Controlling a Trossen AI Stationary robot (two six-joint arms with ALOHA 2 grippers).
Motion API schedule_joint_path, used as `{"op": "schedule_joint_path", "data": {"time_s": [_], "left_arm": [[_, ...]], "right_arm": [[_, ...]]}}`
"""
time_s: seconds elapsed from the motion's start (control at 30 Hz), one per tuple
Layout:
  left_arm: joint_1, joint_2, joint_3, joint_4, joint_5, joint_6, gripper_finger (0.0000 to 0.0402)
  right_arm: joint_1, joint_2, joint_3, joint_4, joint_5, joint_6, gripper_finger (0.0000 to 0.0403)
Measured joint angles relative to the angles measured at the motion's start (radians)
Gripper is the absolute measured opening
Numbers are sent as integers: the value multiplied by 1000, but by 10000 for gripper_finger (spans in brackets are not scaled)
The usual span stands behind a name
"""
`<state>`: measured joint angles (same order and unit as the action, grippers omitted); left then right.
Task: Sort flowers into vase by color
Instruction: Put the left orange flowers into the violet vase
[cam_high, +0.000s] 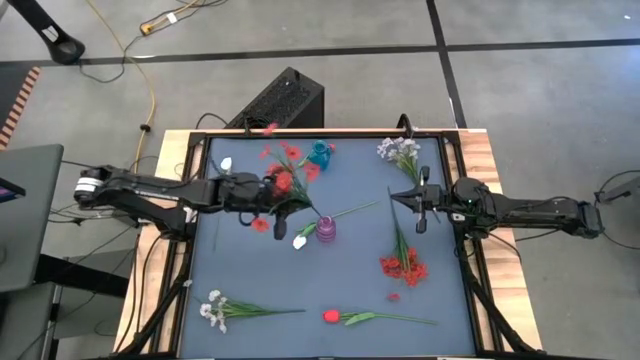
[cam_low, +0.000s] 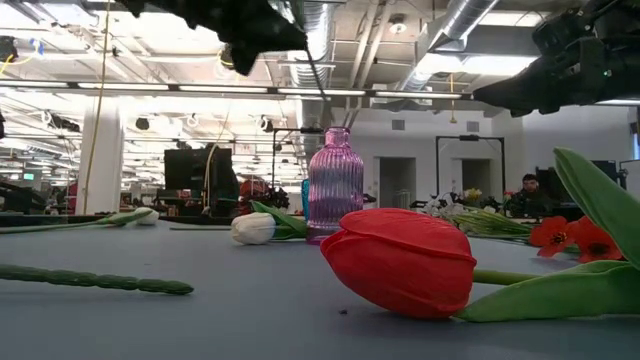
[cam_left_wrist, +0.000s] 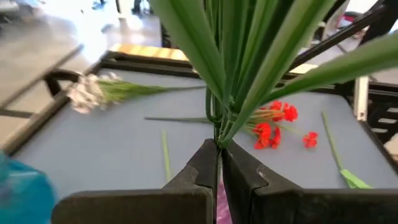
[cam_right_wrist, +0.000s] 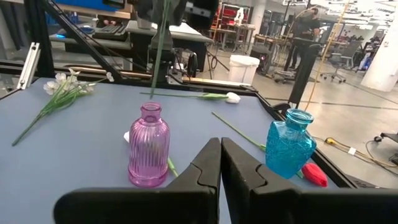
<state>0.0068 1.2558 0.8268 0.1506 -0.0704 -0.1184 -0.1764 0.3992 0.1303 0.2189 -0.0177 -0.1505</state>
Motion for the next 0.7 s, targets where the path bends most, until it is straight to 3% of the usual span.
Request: {"op": "schedule_joint_path", "data": {"time_s": [0.23, 0.7], "left_arm": [[2, 85, 30, 10, 38, 20, 0], [15, 46, 31, 5, 60, 27, 0]], "right_arm": [[0, 0, 0, 0, 0, 0, 40], [0, 0, 0, -17, 0, 1, 40]]}}
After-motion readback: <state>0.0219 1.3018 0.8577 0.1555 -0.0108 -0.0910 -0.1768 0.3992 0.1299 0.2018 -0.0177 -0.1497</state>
